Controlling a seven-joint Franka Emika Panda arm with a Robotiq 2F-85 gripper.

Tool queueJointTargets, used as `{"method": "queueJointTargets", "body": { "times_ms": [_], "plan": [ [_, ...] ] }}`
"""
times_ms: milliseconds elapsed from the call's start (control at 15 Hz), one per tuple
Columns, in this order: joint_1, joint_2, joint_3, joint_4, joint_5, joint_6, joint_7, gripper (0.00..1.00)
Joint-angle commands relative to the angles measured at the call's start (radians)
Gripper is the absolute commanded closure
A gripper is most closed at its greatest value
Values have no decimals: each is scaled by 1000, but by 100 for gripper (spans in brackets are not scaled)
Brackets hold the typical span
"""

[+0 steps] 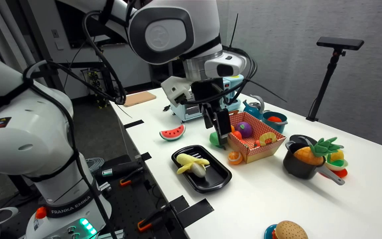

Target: Pick up the pineapple from the pot and put it in the basket, then pick it up again and put it back in the pot

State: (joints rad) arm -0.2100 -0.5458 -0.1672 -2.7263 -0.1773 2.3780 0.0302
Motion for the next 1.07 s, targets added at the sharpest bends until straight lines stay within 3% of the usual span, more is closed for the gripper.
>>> {"method": "queueJointTargets", "body": {
  "times_ms": [0, 333, 1000],
  "plan": [
    [-25, 65, 0, 27, 53, 104, 60, 0],
    [-61, 143, 14, 62, 75, 168, 138, 0],
    [-60, 257, 42, 196, 52, 47, 230, 0]
  ]
}}
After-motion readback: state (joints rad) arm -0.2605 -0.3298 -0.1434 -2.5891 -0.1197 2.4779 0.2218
